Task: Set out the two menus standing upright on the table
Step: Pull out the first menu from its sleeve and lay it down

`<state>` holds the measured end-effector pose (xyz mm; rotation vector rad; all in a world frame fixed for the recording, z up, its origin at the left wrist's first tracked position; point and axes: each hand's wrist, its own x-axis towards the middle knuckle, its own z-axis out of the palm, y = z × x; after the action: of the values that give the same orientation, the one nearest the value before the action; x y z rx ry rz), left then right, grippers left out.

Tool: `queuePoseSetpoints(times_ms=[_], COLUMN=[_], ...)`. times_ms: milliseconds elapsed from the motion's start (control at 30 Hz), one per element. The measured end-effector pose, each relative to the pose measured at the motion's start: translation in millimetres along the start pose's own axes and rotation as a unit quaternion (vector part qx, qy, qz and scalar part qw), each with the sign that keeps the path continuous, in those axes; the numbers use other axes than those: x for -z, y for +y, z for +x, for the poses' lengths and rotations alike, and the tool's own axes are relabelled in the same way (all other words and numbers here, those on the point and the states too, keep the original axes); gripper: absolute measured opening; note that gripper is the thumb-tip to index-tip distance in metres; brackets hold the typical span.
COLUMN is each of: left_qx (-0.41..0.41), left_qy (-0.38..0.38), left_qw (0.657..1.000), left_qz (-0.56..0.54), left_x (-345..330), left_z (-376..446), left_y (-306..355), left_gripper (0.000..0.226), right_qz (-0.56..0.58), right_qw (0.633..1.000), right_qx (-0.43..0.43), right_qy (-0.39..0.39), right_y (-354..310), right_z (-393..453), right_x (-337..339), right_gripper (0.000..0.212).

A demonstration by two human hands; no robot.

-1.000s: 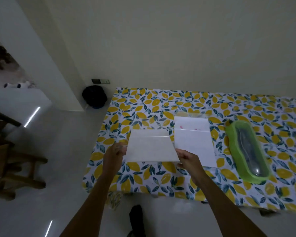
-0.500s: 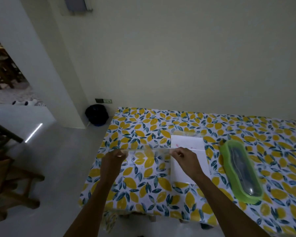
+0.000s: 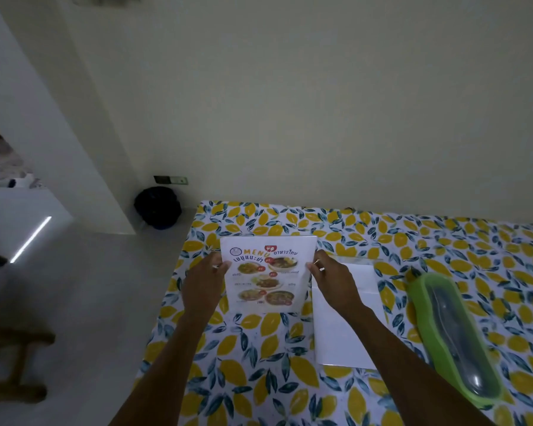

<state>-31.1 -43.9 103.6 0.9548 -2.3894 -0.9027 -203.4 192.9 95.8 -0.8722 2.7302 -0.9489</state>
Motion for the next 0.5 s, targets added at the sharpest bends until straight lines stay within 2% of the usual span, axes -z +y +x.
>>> queuePoseSetpoints(times_ms=[133,500], left_qx=[-0.027,-0.016], left_qy=[0.007,-0.020], left_qw=[0.999,0.999], left_qz=[-0.017,-0.021], left_x=[-4.5,-14.5], left_z=[10.3,21.2], left_y=[-4.3,-17.3], left_gripper=[0.022,0.023], right_qz=[0.001,0.015], right_qw=[1.000,0.999], right_qx=[-0.005,-0.026], right_qy=[0.002,0.012], right_y=[4.2,9.1], right_z=[9.3,12.6], right_x=[-6.6,-27.6], right_gripper=[0.024,0.018])
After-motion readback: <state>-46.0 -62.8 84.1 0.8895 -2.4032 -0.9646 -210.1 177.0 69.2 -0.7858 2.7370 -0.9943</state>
